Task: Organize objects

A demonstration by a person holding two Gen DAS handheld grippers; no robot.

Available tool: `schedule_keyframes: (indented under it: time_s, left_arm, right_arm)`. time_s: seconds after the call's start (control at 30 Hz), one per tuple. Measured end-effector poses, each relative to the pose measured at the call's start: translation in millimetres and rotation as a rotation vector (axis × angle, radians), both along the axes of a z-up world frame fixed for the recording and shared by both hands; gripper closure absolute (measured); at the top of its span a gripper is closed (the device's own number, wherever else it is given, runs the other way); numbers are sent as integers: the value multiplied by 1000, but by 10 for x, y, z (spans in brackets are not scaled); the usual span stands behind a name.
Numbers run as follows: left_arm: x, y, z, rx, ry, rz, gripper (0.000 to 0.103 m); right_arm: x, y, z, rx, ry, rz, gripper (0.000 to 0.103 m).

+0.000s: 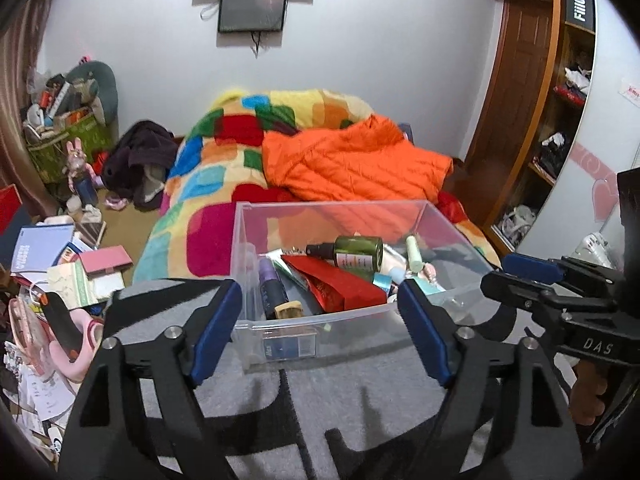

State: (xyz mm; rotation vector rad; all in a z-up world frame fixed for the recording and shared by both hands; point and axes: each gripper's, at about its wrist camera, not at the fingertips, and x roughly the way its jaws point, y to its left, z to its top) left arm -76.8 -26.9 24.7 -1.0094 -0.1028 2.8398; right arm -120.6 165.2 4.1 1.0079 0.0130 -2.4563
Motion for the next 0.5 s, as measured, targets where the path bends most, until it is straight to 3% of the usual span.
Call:
schedule_keyframes:
  time_s: [0.07, 0.23, 0.5]
  left_arm:
    - [75, 24, 22, -18, 26, 12, 14]
    - [248, 110, 17, -64, 67, 29, 11]
    - [345, 183, -113, -64, 33, 40, 11]
  right_arm:
    - [67, 6, 8, 0, 18, -16, 45]
    - [194, 72, -6, -24, 49, -52, 35]
    - [347, 9, -31, 41, 90, -57, 30]
